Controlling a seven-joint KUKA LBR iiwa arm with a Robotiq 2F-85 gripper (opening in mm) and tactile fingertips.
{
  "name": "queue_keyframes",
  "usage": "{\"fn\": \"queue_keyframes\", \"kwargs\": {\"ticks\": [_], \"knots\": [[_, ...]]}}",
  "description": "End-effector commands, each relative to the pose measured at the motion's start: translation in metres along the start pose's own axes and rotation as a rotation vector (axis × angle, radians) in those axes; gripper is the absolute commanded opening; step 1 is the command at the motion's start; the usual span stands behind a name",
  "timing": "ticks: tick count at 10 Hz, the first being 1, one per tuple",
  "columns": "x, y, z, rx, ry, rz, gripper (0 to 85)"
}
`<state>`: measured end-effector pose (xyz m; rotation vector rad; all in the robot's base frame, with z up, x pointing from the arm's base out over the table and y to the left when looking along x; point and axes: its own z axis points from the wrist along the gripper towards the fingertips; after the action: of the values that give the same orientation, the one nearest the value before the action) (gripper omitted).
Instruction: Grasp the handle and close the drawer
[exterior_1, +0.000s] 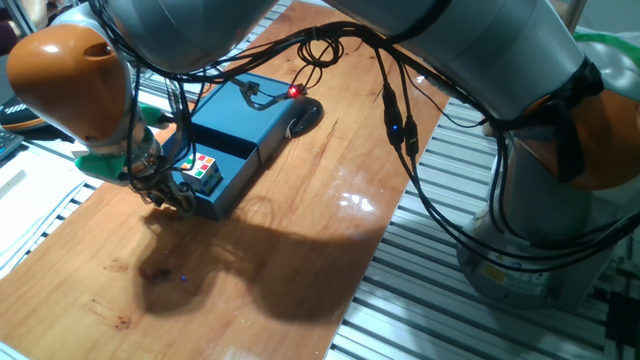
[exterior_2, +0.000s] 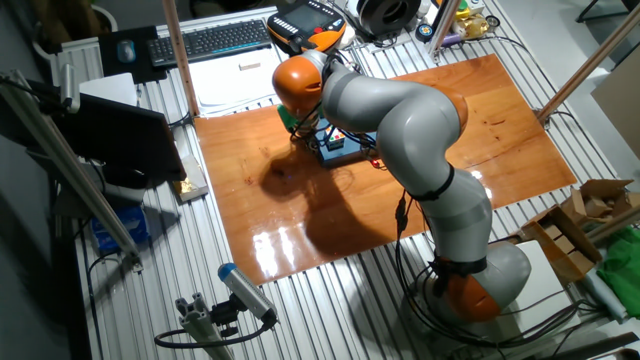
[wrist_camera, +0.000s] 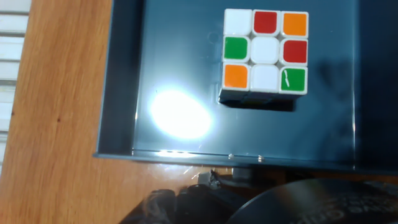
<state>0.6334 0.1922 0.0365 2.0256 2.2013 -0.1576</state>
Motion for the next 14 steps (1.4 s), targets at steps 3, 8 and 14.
{"fn": "queue_keyframes", "kwargs": {"ticks": [3, 8, 14], "knots": [[0.0005, -0.0002, 0.0006, -0.003, -0.005, 0.011, 57.7], [0.0002, -0.0006, -0.0031, -0.004, -0.009, 0.01, 55.0], [0.0004, -0.0005, -0.0023, -0.001, -0.011, 0.018, 51.0]]}}
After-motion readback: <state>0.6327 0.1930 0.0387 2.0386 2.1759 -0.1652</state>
